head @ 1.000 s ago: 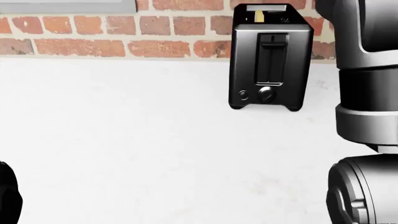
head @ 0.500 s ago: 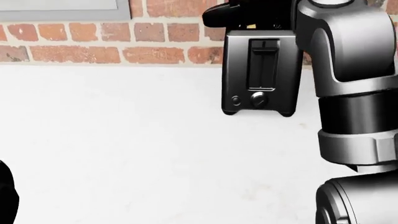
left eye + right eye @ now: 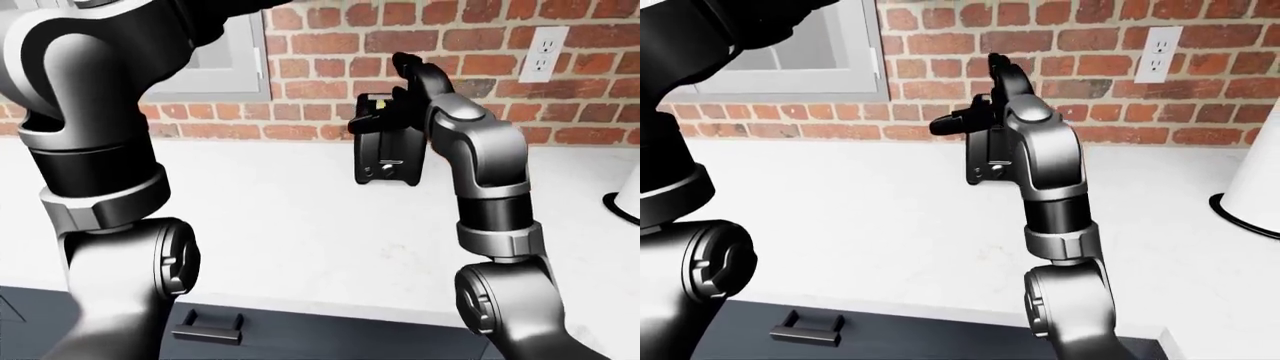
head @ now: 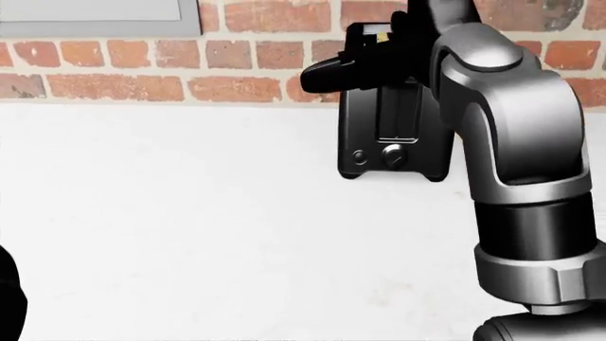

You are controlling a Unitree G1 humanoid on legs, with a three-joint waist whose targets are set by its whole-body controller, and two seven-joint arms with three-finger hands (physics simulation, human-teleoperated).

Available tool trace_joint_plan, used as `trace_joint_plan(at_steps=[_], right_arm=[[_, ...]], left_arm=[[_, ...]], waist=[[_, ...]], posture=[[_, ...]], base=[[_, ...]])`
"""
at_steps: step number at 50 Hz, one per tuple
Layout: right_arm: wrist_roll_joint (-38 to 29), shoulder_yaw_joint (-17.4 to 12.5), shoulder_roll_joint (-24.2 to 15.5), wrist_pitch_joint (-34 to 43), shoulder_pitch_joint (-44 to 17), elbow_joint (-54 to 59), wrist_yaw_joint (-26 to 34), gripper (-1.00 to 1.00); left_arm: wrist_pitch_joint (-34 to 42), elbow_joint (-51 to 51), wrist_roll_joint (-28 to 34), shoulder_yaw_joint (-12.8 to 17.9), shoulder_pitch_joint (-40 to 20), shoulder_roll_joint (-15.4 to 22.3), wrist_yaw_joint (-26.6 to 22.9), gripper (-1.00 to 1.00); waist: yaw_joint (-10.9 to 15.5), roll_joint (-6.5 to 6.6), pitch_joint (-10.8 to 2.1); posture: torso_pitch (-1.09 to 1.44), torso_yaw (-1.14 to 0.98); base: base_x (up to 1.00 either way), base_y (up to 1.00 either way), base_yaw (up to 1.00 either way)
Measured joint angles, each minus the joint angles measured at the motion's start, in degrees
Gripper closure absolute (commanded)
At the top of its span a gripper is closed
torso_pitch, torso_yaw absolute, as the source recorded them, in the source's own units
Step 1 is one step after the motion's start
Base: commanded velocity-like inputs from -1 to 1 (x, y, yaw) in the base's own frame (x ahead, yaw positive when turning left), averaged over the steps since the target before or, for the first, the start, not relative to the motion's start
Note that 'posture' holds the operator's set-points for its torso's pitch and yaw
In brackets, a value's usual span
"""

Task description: Push down the lever of the toaster to turn it on.

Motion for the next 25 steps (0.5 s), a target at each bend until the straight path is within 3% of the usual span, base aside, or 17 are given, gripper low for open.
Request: trace_joint_plan(at_steps=[25], right_arm=[[-1.32, -0.24, 0.68, -0.65, 3.25, 1.07, 0.55, -1.00]], left_arm=[[0.45, -0.55, -0.68, -0.19, 0.47, -0.03, 0.54, -1.00]], waist=[[0.00, 0.20, 0.02]], posture=[[-0.48, 0.00]], base=[[0.00, 0.00, 0.00]])
